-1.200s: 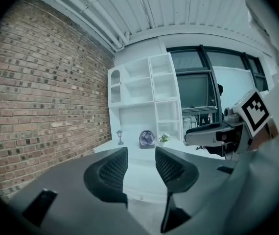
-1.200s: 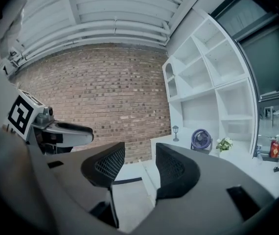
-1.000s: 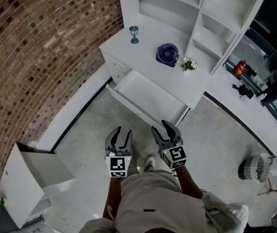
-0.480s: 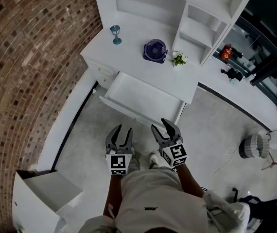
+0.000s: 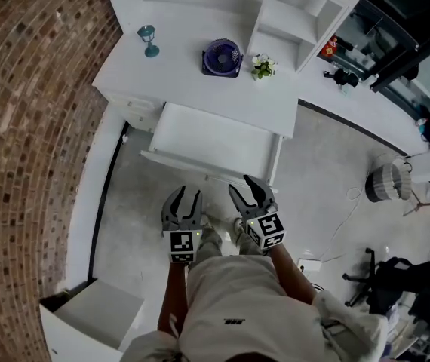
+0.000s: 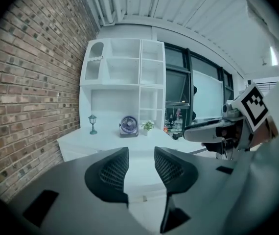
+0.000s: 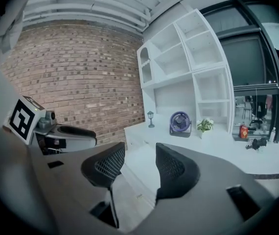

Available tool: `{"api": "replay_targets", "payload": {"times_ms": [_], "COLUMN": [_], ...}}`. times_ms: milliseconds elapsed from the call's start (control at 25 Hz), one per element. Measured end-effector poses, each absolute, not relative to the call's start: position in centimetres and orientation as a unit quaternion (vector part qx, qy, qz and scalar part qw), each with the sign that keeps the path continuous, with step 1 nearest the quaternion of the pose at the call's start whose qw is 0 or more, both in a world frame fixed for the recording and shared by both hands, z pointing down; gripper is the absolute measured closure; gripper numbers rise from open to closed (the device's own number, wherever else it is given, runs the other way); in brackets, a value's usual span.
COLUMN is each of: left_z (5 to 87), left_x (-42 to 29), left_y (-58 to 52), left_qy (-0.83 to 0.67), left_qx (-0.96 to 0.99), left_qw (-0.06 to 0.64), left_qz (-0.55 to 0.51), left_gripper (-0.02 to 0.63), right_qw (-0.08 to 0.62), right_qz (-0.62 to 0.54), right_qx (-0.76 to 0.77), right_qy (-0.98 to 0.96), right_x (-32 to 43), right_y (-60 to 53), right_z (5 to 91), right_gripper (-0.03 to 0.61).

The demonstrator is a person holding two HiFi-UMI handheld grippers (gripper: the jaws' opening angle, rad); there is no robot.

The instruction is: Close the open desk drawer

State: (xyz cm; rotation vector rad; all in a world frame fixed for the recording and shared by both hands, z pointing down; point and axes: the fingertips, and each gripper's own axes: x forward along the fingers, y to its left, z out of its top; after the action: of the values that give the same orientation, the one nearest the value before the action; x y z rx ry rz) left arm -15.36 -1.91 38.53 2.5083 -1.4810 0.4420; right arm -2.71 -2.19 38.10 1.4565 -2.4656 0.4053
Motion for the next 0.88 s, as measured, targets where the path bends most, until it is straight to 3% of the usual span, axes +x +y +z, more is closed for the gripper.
{"api": "replay_targets", "payload": {"times_ms": [880], "left_z": [52.4], "left_x": [-14.4], "left_y": [-2.2], "left_qy": [-0.454], "left_qx": [0.844], "left_qw": [0.175], "left_qz": [0.227], "left_gripper": [0.443], "right_qw": [0.197], "right_qz": [0.224], "right_qx": [0.502], "right_qy": [-0.812], "right_x": [-2.4], "right_y": [-1.4], "right_z": [50.1], "right_gripper": [0.377]}}
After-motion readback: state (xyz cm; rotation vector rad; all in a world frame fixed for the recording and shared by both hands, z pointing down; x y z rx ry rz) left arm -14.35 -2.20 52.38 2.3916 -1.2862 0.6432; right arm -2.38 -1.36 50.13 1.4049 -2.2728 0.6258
